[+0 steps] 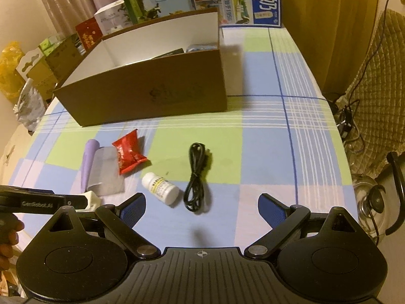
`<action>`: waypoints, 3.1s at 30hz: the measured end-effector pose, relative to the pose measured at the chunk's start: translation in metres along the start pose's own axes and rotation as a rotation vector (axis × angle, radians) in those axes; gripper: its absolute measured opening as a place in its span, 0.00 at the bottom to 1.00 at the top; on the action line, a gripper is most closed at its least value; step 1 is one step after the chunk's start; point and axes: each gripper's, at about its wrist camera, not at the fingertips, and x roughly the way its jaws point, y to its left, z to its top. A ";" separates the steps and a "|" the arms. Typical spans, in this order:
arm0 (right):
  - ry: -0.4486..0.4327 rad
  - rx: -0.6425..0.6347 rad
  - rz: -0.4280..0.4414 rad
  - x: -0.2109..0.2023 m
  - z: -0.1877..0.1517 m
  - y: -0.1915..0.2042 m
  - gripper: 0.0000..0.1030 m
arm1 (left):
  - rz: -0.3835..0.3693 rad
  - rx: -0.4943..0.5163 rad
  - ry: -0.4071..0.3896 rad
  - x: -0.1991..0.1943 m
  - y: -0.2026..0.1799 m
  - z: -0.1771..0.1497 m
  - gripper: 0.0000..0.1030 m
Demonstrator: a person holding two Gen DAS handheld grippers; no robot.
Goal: Organize objects
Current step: 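Grasp the cream plastic holder with the left tool while the right tool grasps the black cable, then carry the holder and cable into the brown box and open both tools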
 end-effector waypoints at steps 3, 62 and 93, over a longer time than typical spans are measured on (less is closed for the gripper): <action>0.005 0.006 -0.006 0.002 0.000 -0.004 0.90 | 0.026 -0.002 0.006 0.009 -0.001 0.001 0.85; 0.049 -0.115 -0.053 0.096 0.027 0.015 0.24 | 0.175 -0.035 -0.088 -0.017 0.114 0.013 0.83; -0.180 -0.108 -0.008 0.041 0.039 0.028 0.17 | 0.134 0.063 -0.224 -0.056 0.102 0.040 0.83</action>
